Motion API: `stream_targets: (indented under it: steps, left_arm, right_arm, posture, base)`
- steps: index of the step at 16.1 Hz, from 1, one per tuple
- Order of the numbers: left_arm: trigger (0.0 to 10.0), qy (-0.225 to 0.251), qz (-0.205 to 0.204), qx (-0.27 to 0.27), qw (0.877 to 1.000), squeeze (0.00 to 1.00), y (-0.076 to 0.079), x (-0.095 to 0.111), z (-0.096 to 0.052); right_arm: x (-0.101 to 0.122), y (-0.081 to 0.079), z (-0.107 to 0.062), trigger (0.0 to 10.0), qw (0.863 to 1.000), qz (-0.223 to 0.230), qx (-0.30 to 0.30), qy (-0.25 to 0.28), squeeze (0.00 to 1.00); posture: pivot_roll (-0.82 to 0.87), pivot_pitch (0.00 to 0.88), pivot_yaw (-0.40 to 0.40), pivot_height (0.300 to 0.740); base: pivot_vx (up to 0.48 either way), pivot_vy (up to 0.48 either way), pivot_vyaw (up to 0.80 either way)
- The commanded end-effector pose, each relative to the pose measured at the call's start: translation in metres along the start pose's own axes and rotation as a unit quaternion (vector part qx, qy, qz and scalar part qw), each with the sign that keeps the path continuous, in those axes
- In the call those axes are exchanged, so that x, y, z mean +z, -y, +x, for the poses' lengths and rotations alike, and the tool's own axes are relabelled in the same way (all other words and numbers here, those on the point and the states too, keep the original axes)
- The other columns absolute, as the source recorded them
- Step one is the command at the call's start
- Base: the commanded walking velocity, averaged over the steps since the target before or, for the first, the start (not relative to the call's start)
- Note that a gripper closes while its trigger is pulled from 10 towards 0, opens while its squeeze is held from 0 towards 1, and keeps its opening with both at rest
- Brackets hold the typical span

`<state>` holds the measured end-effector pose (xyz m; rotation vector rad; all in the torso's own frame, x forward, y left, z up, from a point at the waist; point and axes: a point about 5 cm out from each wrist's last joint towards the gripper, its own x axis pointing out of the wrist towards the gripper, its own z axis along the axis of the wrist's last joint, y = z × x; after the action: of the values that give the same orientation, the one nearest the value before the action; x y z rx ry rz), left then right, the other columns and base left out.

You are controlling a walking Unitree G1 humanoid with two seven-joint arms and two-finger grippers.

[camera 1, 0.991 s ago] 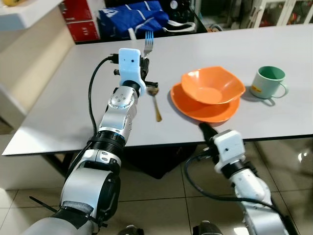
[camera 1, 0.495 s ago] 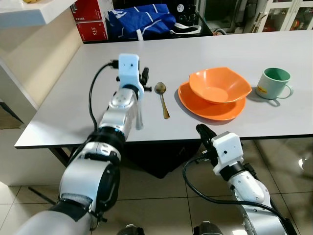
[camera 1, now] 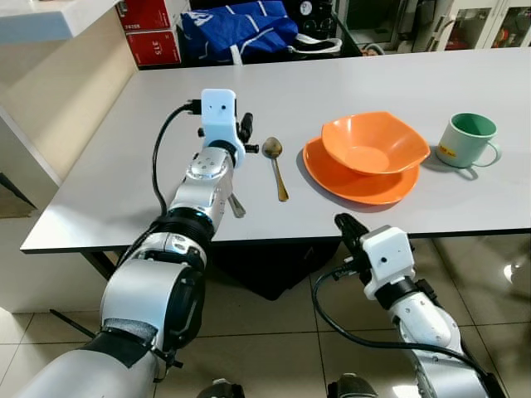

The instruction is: Setting the table

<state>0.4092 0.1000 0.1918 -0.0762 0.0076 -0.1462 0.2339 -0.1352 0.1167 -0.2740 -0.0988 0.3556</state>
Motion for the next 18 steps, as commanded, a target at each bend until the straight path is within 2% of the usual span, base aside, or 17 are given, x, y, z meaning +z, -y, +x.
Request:
stream_targets:
  steps: [1, 16, 17, 18]
  left_arm:
    - [10.0, 0.006, -0.005, 0.002, 1.000, 0.00, -0.001, 0.005, 0.002]
    - [10.0, 0.007, -0.005, -0.001, 1.000, 0.00, -0.001, 0.006, 0.002]
    - [10.0, -0.008, -0.041, 0.047, 0.998, 0.00, -0.031, -0.025, -0.015]
    - [10.0, -0.017, -0.058, 0.068, 0.996, 0.00, -0.043, -0.039, -0.025]
  right_arm:
    - [0.003, 0.002, 0.001, 10.0, 1.000, -0.002, -0.002, 0.004, 0.00]
    - [0.004, 0.003, 0.002, 10.0, 1.000, -0.003, -0.002, 0.005, 0.00]
    - [0.006, 0.006, 0.027, 10.0, 1.000, -0.001, 0.000, 0.021, 0.00]
    - [0.008, 0.008, 0.037, 10.0, 1.000, 0.000, 0.001, 0.027, 0.00]
  posture:
    - [-0.30, 0.026, 0.112, 0.702]
    - [-0.30, 0.026, 0.112, 0.702]
    - [-0.23, 0.000, 0.079, 0.702]
    - [-0.23, 0.000, 0.081, 0.702]
  base:
    - [0.000, 0.000, 0.00]
    - [0.000, 0.000, 0.00]
    - [0.000, 0.000, 0.00]
    - [0.000, 0.000, 0.00]
